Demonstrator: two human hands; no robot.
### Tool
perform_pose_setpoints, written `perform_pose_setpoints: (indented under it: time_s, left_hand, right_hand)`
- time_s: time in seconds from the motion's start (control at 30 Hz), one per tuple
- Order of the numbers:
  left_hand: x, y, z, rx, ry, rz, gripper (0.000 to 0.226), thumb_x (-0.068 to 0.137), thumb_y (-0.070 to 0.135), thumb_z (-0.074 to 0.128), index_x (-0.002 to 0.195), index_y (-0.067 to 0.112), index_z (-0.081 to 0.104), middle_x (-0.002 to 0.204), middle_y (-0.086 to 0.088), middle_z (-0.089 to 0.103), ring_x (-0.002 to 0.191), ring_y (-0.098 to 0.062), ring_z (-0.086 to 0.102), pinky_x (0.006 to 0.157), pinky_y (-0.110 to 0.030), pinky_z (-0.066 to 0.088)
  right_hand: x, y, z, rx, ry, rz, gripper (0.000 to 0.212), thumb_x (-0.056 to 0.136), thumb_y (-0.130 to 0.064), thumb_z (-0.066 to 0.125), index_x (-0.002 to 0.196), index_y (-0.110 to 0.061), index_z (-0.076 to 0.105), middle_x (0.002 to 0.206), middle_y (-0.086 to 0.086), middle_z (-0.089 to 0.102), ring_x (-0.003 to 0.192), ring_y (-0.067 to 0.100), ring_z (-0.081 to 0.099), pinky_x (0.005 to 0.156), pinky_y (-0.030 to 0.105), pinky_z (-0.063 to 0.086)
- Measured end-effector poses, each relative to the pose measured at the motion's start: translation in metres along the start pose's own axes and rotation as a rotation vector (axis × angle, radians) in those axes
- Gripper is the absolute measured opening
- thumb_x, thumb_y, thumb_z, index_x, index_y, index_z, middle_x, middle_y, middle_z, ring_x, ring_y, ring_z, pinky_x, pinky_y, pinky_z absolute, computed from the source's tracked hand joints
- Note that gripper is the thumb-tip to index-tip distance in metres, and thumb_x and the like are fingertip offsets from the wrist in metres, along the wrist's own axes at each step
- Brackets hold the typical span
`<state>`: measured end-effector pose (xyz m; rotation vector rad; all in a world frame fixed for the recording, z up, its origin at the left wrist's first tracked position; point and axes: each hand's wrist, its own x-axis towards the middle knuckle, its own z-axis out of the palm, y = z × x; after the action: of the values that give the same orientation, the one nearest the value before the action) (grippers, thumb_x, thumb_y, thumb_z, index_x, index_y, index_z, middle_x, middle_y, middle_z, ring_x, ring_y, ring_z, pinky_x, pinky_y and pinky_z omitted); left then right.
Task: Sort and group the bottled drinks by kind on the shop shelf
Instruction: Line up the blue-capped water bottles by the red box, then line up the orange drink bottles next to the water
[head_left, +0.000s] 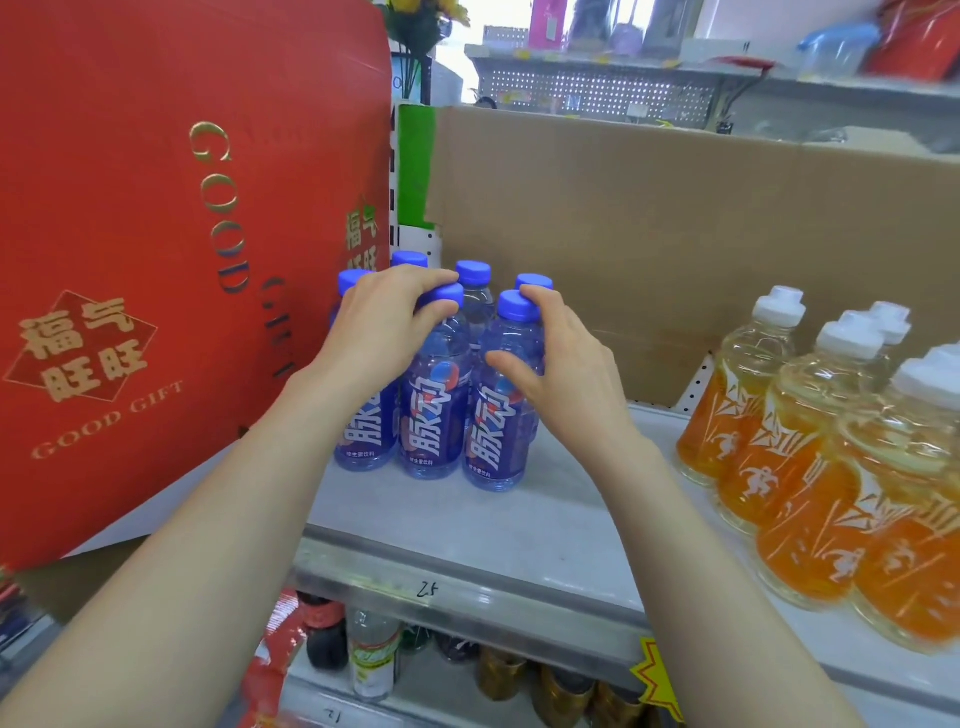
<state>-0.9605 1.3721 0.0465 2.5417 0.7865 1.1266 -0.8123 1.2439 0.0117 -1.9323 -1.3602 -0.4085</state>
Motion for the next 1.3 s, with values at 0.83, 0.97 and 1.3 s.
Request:
perform_pose_setpoints:
  time_s: [0.83,0.97,1.3]
  left_hand:
    - [-0.016,0.230,0.116,-0.551,-0.172,0.276,0.028,0.098,0.031,0.058,0.125,0.028,0.065,0.116,0.009,0.066,0.102,-0.005,0.063,0.096,-0.034,0.051]
    - [-0.031,0.272,0.130,-0.611,-0.309,0.209,0.043,0.080,0.066,0.062,0.119,0.047,0.059,0.108,0.018,0.068,0.094,0.004,0.064,0.089,-0.028,0.054]
    - [-0.078,0.269,0.152,-0.481,-0.102,0.124,0.095,0.079,0.035,0.080,0.154,0.033,0.022,0.138,0.009,0.058,0.125,-0.014,0.056,0.102,-0.038,0.047]
  right_hand:
    - [-0.126,0.150,-0.258,-0.431,0.332,0.214,0.033,0.097,-0.029,0.064,0.128,-0.019,0.065,0.129,0.009,0.062,0.121,0.033,0.052,0.099,0.039,0.039]
    - [-0.137,0.167,-0.255,-0.254,0.189,0.237,0.056,0.096,-0.035,0.063,0.148,-0.031,0.043,0.131,-0.004,0.060,0.106,0.014,0.059,0.083,0.027,0.043]
    - [-0.142,0.173,-0.237,-0.219,0.339,0.170,0.061,0.096,-0.029,0.065,0.151,-0.020,0.039,0.142,0.006,0.053,0.130,0.025,0.048,0.104,0.029,0.034]
